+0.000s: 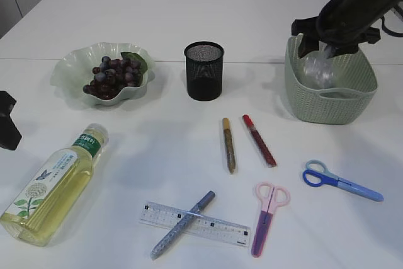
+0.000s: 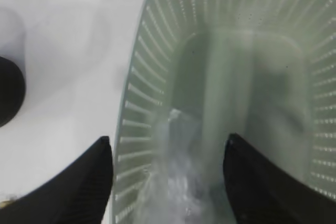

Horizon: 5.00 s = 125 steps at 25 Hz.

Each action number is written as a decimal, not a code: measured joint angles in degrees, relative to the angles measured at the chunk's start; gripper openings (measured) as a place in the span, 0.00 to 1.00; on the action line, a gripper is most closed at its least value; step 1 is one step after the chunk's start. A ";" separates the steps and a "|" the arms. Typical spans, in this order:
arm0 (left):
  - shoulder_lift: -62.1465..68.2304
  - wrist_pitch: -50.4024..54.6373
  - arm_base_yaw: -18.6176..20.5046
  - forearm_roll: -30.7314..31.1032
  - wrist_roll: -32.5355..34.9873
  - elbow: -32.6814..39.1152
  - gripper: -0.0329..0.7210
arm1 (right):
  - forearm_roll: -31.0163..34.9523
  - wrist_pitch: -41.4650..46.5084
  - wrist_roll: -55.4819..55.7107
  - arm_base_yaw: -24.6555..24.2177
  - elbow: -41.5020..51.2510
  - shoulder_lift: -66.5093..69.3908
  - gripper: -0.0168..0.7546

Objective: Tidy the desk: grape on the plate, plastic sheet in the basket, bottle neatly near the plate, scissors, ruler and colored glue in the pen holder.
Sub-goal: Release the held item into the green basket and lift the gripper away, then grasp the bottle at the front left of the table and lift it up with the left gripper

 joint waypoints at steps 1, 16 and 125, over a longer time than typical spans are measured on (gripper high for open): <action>0.00 0.24 0.00 0.00 0.00 0.00 0.56 | -0.58 0.00 0.00 0.00 0.00 0.12 0.69; -0.02 0.24 0.00 1.54 0.00 0.00 0.53 | -1.55 19.43 -0.03 0.02 -3.23 -9.73 0.77; -15.36 -54.18 -13.71 4.89 2.92 29.57 0.62 | -2.64 19.36 -0.90 6.59 42.44 -39.51 0.77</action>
